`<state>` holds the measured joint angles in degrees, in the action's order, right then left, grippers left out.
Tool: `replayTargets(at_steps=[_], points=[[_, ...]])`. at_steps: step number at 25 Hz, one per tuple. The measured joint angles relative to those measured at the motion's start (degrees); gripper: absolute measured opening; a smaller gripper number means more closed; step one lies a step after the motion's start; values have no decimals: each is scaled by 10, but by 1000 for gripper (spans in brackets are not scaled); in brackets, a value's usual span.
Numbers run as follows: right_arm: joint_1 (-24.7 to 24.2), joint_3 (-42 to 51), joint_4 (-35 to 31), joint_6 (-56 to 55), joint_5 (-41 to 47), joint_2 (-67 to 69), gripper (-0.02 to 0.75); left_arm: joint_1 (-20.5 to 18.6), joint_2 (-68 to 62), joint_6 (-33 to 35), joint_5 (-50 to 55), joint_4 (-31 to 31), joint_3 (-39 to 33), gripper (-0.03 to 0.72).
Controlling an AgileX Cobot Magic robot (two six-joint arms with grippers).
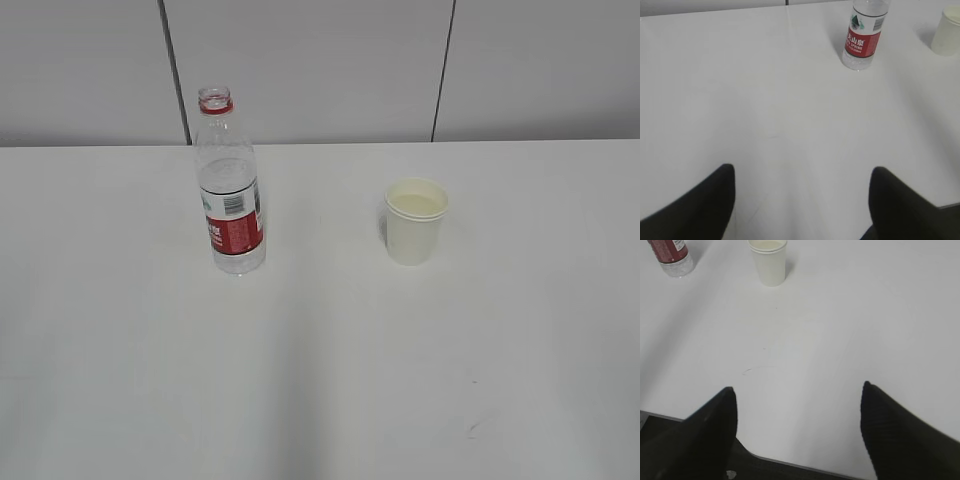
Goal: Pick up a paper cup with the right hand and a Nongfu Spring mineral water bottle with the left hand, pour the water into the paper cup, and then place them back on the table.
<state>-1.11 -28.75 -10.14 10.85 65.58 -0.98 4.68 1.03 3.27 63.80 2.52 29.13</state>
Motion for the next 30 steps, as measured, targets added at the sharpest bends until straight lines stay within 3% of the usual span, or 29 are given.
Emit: replayTargets(at_steps=[30], points=[[0,0,0,0,0,0,572,0,0,0,0,0,0,510]])
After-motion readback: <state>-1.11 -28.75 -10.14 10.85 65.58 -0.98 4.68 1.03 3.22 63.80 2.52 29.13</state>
